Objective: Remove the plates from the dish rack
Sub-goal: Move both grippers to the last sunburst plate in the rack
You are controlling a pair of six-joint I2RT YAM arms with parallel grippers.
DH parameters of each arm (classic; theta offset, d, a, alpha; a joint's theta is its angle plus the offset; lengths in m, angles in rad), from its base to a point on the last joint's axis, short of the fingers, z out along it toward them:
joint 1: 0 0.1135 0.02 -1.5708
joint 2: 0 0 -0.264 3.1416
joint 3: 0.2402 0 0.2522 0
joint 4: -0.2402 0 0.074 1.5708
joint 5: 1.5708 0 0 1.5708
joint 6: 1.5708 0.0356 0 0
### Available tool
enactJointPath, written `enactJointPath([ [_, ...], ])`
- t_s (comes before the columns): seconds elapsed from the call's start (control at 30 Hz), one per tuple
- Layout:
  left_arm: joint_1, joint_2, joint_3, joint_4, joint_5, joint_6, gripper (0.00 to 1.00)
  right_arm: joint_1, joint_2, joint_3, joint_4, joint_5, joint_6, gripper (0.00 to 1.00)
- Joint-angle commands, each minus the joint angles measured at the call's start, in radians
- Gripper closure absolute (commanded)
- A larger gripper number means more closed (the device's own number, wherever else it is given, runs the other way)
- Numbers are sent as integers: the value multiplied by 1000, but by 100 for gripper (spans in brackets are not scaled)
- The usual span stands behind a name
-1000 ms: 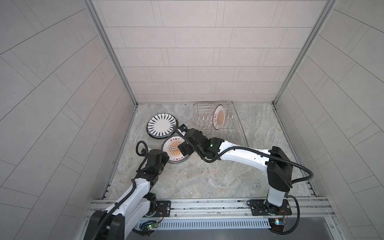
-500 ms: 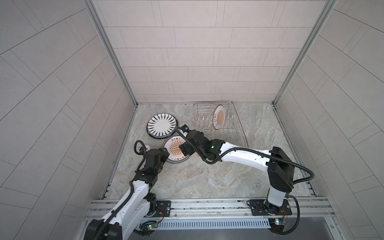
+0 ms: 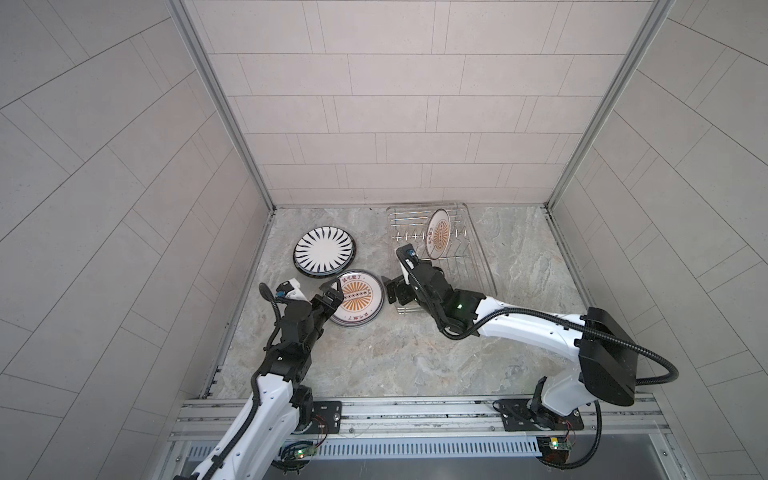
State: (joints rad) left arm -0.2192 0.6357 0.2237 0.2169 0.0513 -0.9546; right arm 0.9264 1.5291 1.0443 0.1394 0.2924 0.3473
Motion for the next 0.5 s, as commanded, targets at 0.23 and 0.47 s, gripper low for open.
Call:
enactJointPath([
  [0.23,-281,159,57,274,-19,224,0,-155,-71,-47,-54,112,85,0],
  [0.47,-429,340,157,333,-122,336,0,-297,-76,-59,-53,35,143,1],
])
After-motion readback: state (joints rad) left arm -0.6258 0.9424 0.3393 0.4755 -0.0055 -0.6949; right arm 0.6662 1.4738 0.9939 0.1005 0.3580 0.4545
